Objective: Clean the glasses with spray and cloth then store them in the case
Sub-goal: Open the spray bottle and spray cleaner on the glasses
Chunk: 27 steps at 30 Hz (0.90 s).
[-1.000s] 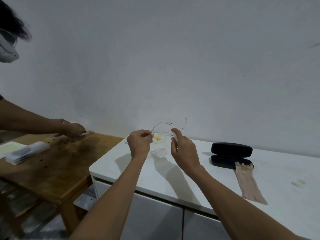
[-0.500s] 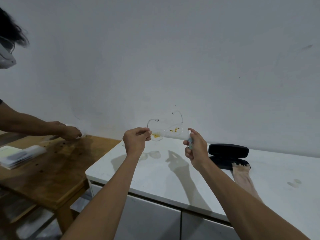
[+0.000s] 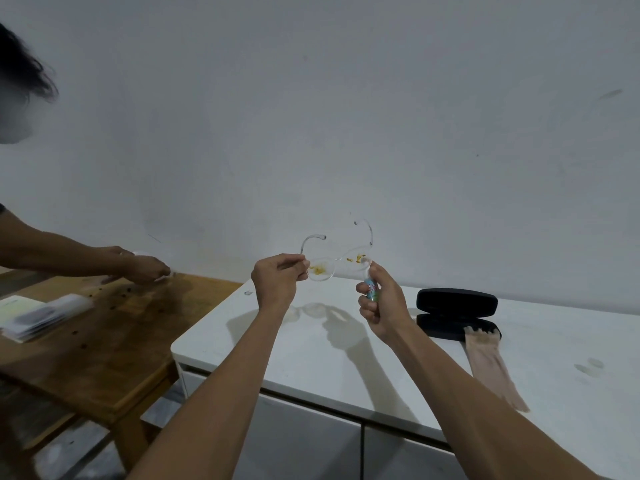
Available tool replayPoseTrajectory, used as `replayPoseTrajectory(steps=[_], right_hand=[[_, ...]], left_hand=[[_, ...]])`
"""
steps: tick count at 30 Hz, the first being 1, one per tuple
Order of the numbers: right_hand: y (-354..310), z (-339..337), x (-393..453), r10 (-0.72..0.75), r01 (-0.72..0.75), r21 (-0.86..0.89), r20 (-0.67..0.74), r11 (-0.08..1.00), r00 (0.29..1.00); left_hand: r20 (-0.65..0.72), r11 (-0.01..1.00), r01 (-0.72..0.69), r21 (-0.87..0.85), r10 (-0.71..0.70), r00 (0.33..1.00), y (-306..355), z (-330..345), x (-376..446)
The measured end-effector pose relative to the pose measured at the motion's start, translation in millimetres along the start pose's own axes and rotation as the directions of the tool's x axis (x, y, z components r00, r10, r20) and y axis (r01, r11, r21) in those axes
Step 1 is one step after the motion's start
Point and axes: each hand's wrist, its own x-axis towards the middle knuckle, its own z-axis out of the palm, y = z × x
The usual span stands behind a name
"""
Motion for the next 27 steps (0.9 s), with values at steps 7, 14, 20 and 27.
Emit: replayPoseTrajectory(steps=[7, 14, 20, 27], right_hand=[[20, 18, -4, 0.077, -0.079, 0.038, 0.035, 0.996, 0.996], [31, 26, -2, 0.125, -0.127, 0.025, 0.058, 0.992, 0.99], [22, -9, -1, -0.082, 0.043, -0.205, -0.186, 0.978, 0.979], [-46, -90, -16, -0.386, 0.201, -0.445, -0.374, 0.872, 0.844]], left_hand=[[0.018, 1.0, -0.025, 0.014, 0.024, 1.0, 7, 10, -5], [0.02, 0.999, -0.01, 0.032, 0.01, 1.0, 2, 7, -9], [0.001, 1.0, -0.001, 0.031, 0.001, 1.0, -7, 4, -12], [-0.005, 0.998, -0.009, 0.061, 0.01, 1.0, -21, 30, -15]])
